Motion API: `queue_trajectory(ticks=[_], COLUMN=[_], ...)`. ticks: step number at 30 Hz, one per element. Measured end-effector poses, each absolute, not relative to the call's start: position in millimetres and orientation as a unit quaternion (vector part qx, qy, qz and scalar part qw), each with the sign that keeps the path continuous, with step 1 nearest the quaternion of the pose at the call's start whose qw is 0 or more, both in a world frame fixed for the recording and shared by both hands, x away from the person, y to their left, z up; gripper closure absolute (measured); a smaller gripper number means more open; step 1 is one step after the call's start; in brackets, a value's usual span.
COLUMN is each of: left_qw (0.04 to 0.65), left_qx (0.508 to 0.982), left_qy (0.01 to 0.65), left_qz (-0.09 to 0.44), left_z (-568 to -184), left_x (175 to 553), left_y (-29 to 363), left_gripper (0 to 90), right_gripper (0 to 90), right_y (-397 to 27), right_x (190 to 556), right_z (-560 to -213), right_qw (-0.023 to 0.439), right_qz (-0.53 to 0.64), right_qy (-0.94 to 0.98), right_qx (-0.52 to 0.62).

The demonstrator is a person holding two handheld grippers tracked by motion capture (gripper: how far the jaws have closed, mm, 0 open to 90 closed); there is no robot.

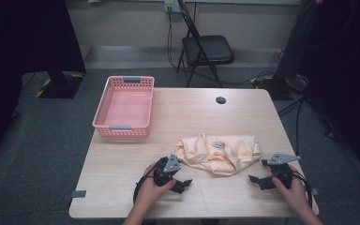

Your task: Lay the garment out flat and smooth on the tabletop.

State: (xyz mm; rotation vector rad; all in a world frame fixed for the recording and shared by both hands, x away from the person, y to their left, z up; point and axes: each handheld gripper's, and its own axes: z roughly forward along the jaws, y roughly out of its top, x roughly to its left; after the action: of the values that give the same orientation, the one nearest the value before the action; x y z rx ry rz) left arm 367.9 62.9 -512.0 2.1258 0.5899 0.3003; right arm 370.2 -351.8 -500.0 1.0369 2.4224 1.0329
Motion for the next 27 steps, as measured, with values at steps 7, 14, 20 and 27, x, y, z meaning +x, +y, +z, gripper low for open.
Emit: queue_trajectory(ticks=[7,14,20,27], left_qw=[0.438,0.454,0.463,0.478], left_qx=[0.855,0.835,0.825,0.816], left_qy=[0.246,0.29,0.303,0.304], left_qz=[0.125,0.11,0.113,0.113], left_z=[-512,-511,-502,-481], left_x=[368,370,372,381], left_y=[63,66,65,50], left_gripper=[11.4,15.7,15.7,17.6], right_gripper=[7.4,7.4,14.0,20.0], right_y=[-352,-350,-349,-336], right_x=[370,368,366,367], right_z=[-500,-500,-496,-471], right_qw=[0.155,0.158,0.16,0.156], right_qz=[0.36,0.359,0.351,0.414], right_qy=[0.846,0.842,0.846,0.831], right_qx=[0.362,0.369,0.369,0.338])
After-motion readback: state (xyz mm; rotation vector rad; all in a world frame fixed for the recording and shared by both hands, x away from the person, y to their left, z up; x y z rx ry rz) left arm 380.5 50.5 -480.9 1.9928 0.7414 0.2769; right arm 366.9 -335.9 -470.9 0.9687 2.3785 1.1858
